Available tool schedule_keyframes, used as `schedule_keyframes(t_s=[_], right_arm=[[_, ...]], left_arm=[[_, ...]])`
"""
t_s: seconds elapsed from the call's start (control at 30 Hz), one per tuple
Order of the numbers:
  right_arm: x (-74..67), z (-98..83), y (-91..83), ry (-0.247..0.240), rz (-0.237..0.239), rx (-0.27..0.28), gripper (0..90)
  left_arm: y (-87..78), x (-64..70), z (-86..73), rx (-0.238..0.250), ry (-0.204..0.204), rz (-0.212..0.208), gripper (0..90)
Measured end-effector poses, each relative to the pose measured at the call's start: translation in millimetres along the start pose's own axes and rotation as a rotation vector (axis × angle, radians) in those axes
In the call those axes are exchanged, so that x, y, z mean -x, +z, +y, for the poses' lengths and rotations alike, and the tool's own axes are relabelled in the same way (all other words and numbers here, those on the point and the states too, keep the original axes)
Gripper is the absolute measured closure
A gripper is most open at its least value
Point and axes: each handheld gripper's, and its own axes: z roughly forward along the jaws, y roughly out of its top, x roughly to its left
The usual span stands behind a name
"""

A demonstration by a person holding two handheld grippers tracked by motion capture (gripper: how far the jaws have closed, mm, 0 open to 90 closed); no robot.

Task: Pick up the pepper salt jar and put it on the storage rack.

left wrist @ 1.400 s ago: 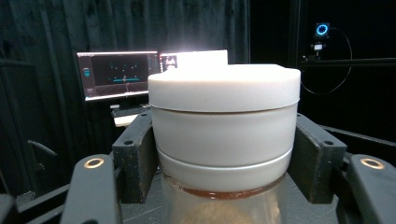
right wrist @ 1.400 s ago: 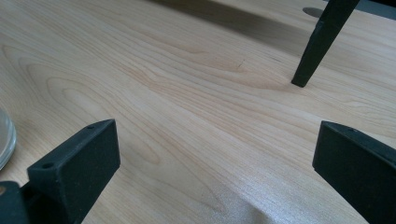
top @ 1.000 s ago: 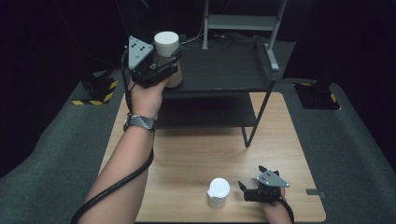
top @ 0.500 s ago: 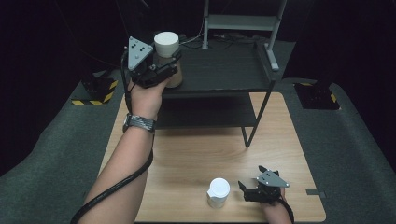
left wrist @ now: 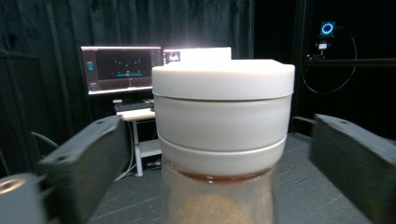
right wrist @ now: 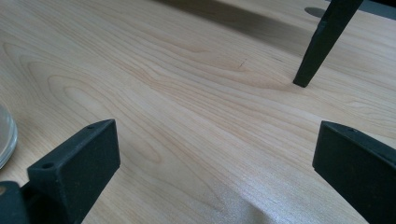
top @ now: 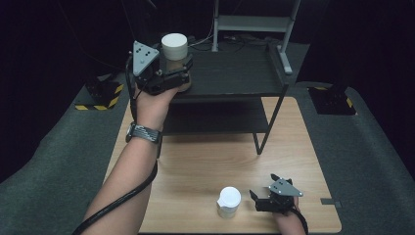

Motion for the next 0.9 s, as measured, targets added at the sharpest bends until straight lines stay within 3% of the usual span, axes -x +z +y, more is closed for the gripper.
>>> schedule_keyframes(t_s=[0.33, 0.47, 0.73, 0.9], right_arm=[[-1.1, 0.1, 0.3, -0.006, -0.004, 0.000, 0.0], [-1.2, -0.1, 0.1, -0.004, -0.005, 0.001, 0.0], [-2.2, 0.1, 0.3, -0.009, -0.008, 0.000, 0.0], [-2.6, 0.4, 0.3, -0.013, -0.009, -0.002, 0.0]], left_arm=[[-19.0, 0.0, 1.5, -0.003, -0.002, -0.007, 0.4], [-27.0, 0.6, 1.3, -0.014, 0.018, -0.016, 0.4], [-45.3, -0.5, -4.0, -0.005, 0.008, -0.026, 0.4], [-57.3, 1.0, -11.9, -0.006, 0.035, -0.032, 0.4]])
